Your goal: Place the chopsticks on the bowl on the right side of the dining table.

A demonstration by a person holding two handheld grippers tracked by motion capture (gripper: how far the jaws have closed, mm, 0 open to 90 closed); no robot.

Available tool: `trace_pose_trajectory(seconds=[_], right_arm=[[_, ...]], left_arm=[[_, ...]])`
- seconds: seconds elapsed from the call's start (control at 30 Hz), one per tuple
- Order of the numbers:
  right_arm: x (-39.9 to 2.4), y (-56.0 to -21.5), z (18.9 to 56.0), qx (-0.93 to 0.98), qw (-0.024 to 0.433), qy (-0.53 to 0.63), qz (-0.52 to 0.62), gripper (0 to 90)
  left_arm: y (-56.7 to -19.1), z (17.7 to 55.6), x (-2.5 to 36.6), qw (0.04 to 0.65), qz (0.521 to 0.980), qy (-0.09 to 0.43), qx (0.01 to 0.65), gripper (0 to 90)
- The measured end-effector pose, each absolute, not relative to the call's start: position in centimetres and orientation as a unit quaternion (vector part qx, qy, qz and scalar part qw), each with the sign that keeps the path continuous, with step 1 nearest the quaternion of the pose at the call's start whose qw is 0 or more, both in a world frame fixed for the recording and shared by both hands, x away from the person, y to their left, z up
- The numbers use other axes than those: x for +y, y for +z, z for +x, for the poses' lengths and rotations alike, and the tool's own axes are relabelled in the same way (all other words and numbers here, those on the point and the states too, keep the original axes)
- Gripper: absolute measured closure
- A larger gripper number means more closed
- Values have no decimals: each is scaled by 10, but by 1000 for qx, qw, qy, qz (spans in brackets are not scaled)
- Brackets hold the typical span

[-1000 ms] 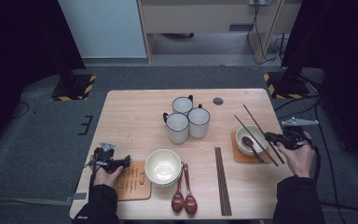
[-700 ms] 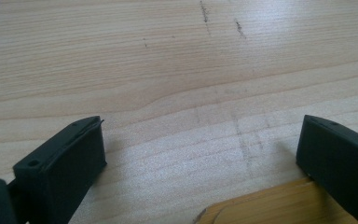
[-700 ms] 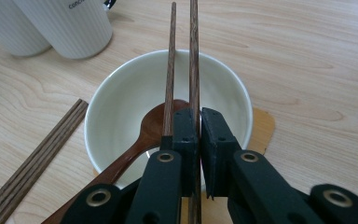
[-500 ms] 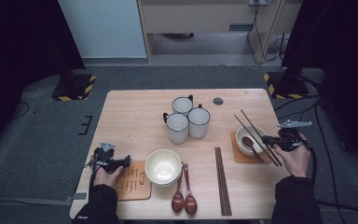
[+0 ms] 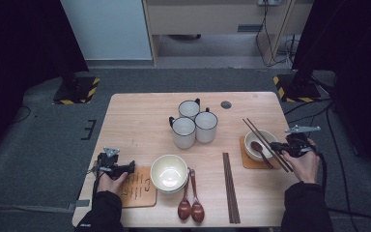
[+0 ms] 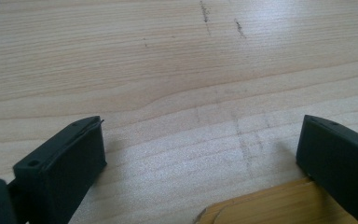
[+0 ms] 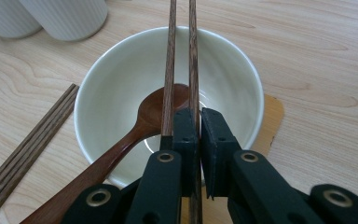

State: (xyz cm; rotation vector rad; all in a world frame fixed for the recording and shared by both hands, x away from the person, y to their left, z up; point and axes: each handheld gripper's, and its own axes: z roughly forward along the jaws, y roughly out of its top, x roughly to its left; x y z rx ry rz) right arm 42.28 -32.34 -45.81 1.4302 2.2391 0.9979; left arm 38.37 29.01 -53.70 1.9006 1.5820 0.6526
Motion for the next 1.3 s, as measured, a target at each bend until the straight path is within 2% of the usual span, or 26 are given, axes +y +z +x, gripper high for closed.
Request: trace_pose_trajectory(seconds=[1.03, 1.17, 1.3], right_arm=[[-320, -460, 424, 783, 166, 353, 485, 847], [-320, -459, 423, 782, 171, 352, 484, 810], [-321, -457, 422, 781, 174, 357, 483, 835]], left_arm=[[-537, 384, 290, 288, 712, 244, 592, 0], [-537, 384, 290, 288, 712, 244, 592, 0], [-537, 384, 290, 288, 712, 244, 592, 0]])
